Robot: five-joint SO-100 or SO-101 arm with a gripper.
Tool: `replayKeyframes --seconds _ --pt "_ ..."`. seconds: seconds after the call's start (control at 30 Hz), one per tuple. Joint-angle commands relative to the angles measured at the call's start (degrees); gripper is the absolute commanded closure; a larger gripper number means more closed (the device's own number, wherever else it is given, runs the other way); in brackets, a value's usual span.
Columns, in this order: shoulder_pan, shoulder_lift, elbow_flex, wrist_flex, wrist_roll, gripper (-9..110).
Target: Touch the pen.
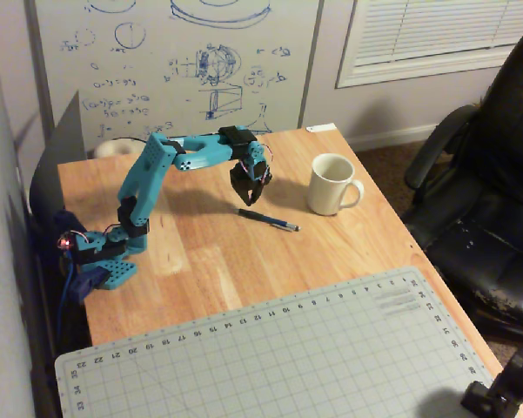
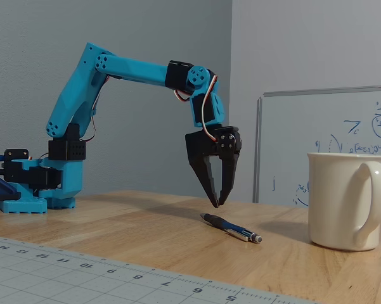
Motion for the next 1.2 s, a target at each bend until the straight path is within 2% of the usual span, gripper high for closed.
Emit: replayKeyframes --seconds 0.0,1.17 --pt "0.09 3.16 -0.26 -0.35 -0.53 101" --pt "0.0 3.16 4.22 -0.26 -0.44 101"
